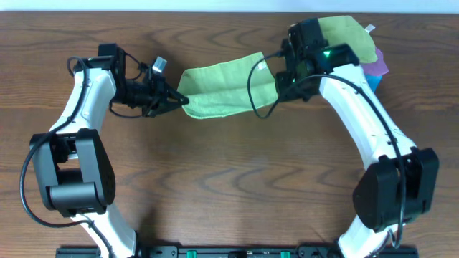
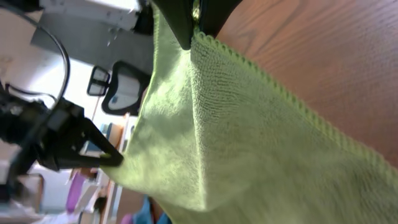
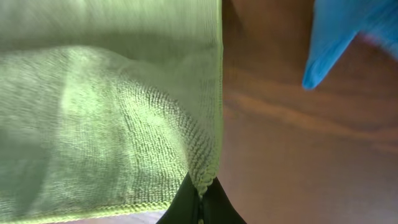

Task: Fold the cloth

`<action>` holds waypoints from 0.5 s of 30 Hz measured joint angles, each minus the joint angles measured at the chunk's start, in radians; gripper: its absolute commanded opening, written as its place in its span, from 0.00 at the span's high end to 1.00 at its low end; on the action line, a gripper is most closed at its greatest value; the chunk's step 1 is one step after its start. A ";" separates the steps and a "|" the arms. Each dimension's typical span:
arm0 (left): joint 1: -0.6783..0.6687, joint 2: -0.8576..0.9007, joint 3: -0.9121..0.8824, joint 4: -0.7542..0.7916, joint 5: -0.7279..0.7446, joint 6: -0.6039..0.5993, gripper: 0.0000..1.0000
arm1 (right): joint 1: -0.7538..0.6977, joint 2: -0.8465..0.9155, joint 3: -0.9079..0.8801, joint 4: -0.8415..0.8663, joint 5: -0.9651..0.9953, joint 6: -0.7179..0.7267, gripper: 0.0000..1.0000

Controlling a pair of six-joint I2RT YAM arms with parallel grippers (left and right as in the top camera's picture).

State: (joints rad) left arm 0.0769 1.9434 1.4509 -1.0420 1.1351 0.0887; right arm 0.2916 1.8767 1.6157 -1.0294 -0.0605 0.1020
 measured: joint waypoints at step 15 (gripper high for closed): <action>0.000 0.000 -0.356 -0.029 -0.014 0.232 0.94 | 0.036 -0.180 -0.398 0.063 -0.030 0.032 0.99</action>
State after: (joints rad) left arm 0.0769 1.9434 1.0946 -1.0710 1.1206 0.3206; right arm 0.3275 1.6962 1.2175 -0.9665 -0.0906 0.1341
